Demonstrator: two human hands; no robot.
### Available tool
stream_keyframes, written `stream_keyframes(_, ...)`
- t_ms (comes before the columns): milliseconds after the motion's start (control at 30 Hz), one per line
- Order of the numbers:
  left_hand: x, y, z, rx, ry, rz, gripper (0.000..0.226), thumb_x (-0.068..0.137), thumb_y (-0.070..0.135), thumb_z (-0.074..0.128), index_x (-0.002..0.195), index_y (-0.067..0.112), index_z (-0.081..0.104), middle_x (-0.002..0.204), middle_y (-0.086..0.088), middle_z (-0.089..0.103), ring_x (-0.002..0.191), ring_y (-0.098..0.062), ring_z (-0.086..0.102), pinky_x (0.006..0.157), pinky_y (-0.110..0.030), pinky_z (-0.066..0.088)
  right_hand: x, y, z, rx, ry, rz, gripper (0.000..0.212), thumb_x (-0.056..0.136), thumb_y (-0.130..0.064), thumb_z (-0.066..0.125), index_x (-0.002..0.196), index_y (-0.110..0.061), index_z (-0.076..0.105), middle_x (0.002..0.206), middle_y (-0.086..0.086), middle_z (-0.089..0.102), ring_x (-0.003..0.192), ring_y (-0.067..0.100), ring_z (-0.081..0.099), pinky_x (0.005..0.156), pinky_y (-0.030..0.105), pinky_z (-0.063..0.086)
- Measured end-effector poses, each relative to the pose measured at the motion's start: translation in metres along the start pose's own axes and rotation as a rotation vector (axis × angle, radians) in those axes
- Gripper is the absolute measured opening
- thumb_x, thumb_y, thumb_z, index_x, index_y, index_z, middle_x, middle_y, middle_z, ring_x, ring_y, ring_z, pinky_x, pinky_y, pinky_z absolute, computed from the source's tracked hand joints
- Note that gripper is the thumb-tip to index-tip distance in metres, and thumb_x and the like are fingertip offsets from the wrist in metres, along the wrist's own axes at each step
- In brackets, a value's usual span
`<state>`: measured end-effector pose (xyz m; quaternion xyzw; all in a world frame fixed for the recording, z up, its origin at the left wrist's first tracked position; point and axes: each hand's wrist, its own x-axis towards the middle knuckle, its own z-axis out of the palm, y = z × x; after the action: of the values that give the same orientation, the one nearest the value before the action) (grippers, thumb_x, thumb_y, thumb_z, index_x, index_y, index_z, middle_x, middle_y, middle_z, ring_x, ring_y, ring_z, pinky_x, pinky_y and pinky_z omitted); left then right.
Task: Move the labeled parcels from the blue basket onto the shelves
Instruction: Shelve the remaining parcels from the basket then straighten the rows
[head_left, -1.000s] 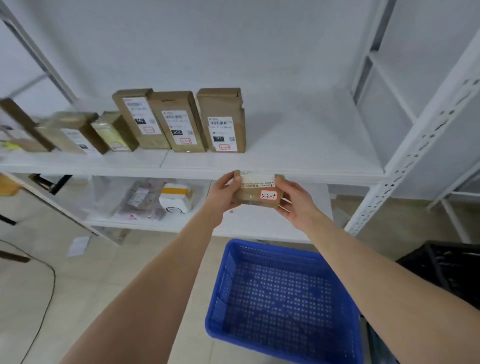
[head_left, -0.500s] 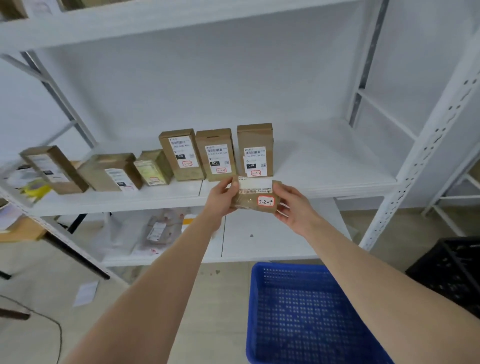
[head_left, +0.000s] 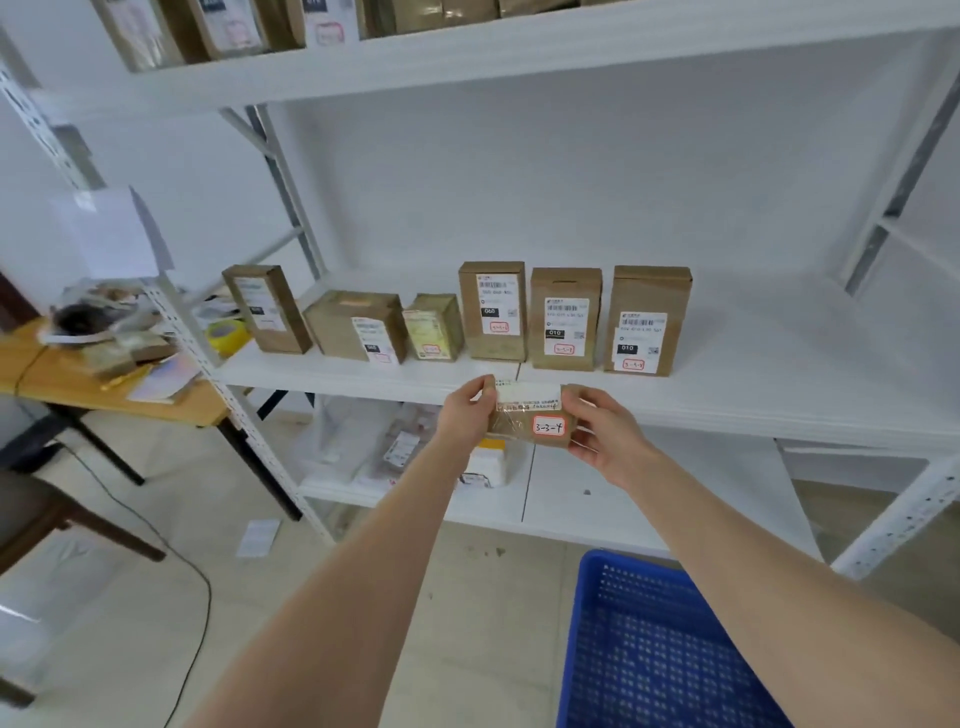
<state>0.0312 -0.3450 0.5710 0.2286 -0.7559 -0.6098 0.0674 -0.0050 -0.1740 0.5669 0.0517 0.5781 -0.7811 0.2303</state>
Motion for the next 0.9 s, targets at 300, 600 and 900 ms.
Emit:
stream_keyframes(300, 0.094, -0.031, -0.099, -0.039, -0.059, 0.021, 0.02, 0.098, 0.031, 0.046, 0.104, 0.025, 0.064, 0.069, -0.001, 0.051, 0.066, -0.017, 0.043, 0.056, -0.026, 0.033, 0.063, 0.029, 0.116, -0.005, 0.075, -0.01, 0.019, 0.086, -0.02, 0.07, 0.103, -0.02, 0.063, 0.092, 0.003, 0.07, 0.076, 0.016, 0.068, 0.068, 0.027, 0.052)
stream_keyframes(600, 0.174, -0.06, -0.142, 0.089, -0.161, 0.003, 0.029, 0.097, 0.039, 0.045, 0.118, 0.031, 0.063, 0.086, -0.001, 0.061, 0.077, -0.021, 0.052, 0.086, -0.038, 0.05, 0.106, 0.053, 0.175, -0.004, 0.185, 0.011, 0.021, 0.087, -0.019, 0.068, 0.106, -0.02, 0.059, 0.092, 0.006, 0.07, 0.075, 0.017, 0.069, 0.07, 0.027, 0.053)
stream_keyframes(900, 0.211, -0.064, -0.142, 0.083, -0.176, 0.017, 0.032, 0.098, 0.036, 0.043, 0.124, 0.028, 0.061, 0.088, -0.001, 0.065, 0.071, -0.017, 0.052, 0.067, -0.027, 0.042, 0.144, 0.049, 0.177, -0.03, 0.195, 0.007, 0.02, 0.087, -0.021, 0.068, 0.106, -0.021, 0.06, 0.094, 0.006, 0.072, 0.076, 0.017, 0.069, 0.069, 0.026, 0.054)
